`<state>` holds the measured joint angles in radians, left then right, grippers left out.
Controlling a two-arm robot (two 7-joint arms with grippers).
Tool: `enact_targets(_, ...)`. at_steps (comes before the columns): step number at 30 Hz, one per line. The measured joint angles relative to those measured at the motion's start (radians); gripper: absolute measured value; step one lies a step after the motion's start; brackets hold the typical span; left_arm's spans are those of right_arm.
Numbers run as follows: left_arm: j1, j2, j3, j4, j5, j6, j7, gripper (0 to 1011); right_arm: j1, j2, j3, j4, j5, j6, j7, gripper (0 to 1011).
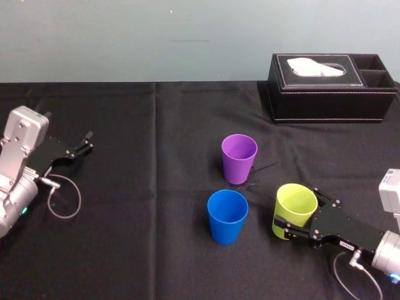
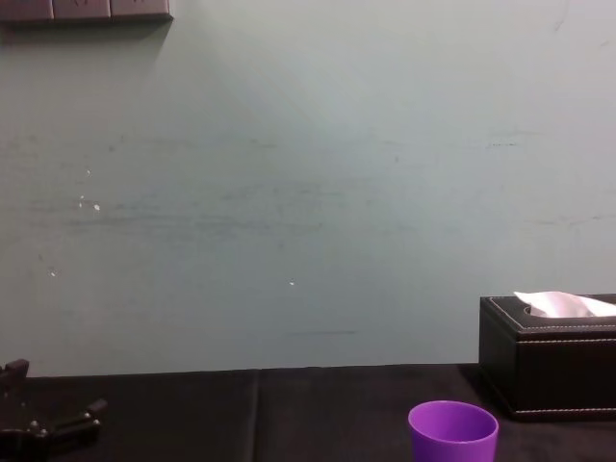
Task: Stack the three plastic cups sequentially using one hand.
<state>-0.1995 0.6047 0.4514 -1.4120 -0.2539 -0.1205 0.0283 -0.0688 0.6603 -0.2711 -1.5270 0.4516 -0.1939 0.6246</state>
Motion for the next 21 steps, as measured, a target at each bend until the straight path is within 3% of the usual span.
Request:
enact_targets(7,0.000,0.000,0.000,0.000,0.000,0.000,0.000,1012,-0.002,0.002,0.001,-0.002,0.001,-0.003,0.001,757)
enact_targets(21,0.000,0.000,0.000,0.000,0.000,0.000,0.000,1011,-0.004,0.003,0.002,-0.003,0.002,-0.006,0.003,735)
